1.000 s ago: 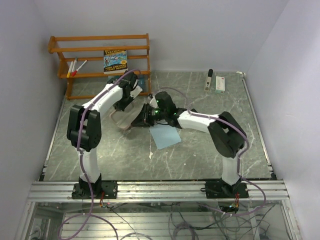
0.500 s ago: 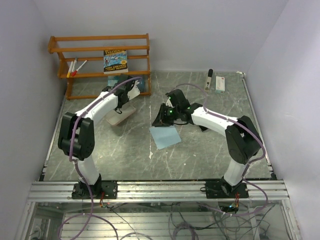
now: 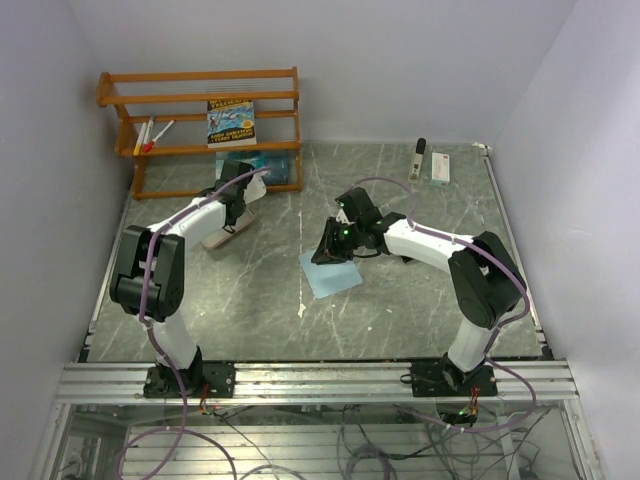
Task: Organize the sunglasses
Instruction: Place the sunglasses case at the center of the board.
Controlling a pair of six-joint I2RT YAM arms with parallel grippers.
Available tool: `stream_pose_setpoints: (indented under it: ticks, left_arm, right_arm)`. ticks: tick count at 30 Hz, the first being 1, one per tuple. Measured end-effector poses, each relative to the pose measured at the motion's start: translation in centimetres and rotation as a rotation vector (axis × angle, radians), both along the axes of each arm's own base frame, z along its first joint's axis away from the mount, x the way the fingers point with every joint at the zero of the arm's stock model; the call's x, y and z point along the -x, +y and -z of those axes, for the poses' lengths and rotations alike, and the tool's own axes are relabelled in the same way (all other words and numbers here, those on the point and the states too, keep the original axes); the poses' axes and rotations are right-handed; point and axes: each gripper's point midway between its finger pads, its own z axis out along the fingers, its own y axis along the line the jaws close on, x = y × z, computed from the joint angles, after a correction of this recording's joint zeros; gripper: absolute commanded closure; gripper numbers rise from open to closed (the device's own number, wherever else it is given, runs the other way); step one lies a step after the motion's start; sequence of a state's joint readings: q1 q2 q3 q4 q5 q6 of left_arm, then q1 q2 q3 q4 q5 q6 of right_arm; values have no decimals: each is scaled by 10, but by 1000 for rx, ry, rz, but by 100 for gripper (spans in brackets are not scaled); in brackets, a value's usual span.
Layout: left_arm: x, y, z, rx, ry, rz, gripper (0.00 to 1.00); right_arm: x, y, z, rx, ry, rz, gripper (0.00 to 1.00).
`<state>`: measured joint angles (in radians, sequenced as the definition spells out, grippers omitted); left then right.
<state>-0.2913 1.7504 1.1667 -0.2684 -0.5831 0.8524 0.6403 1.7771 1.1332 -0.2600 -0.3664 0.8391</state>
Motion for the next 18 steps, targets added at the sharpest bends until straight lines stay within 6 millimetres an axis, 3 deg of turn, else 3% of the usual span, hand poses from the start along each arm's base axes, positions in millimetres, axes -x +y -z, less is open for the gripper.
stream_pose_setpoints:
  ticks: [6, 9, 18]
  left_arm:
    - [-1, 9, 5, 53, -11, -43, 92]
    - [0, 10, 9, 71, -13, -61, 78]
    - [9, 11, 24, 97, 0, -93, 63]
  right_arm:
    - [0, -1, -1, 10, -4, -9, 72]
    - [-3, -1, -4, 18, -17, -15, 70]
    - [-5, -6, -4, 37, -23, -21, 67]
